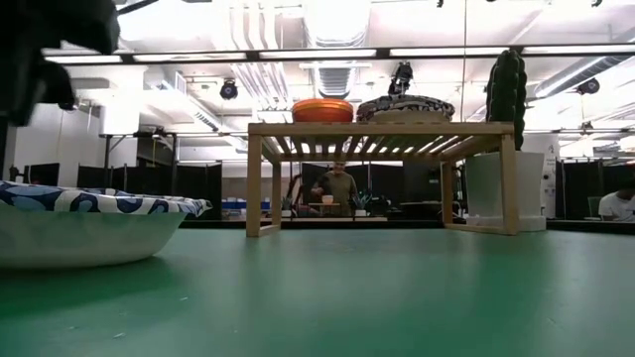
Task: Place and stack bowls onto a shelf
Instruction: Stack the small yellow bowl on the small orange bowl on the shelf
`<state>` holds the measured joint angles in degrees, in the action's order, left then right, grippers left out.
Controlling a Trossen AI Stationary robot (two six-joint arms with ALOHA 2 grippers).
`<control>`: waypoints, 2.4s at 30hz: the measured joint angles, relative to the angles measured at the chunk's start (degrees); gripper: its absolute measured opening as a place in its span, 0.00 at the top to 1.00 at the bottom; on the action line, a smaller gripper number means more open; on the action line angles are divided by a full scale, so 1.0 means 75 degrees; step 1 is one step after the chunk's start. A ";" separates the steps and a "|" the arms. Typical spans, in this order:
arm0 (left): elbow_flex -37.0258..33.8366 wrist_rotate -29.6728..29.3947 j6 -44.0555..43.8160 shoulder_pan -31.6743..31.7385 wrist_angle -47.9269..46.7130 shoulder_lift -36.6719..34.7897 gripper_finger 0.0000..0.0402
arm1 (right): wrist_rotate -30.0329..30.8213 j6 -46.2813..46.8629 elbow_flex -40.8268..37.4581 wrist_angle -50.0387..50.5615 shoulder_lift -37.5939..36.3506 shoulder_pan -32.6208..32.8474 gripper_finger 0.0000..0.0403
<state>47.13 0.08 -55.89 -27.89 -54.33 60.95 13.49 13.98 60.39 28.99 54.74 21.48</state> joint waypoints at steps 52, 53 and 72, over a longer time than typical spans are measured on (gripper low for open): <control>0.4734 -0.4873 0.2512 0.0299 -0.2966 0.1562 1.00 | 0.0103 -0.1041 -0.0342 -0.1162 0.1775 0.1583 0.83; 0.5102 -0.5191 0.2664 0.0496 -0.2805 0.1562 1.00 | 0.0188 -0.1270 -0.0342 -0.1156 0.1775 0.1573 0.83; 0.7386 -0.2126 0.6798 0.6476 0.0322 0.3242 1.00 | 0.0418 -0.3318 -0.0896 -0.0861 -0.0406 0.0944 0.83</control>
<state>102.52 -15.86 -4.91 20.68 -51.92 85.26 16.62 -10.90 53.66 22.53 51.69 28.55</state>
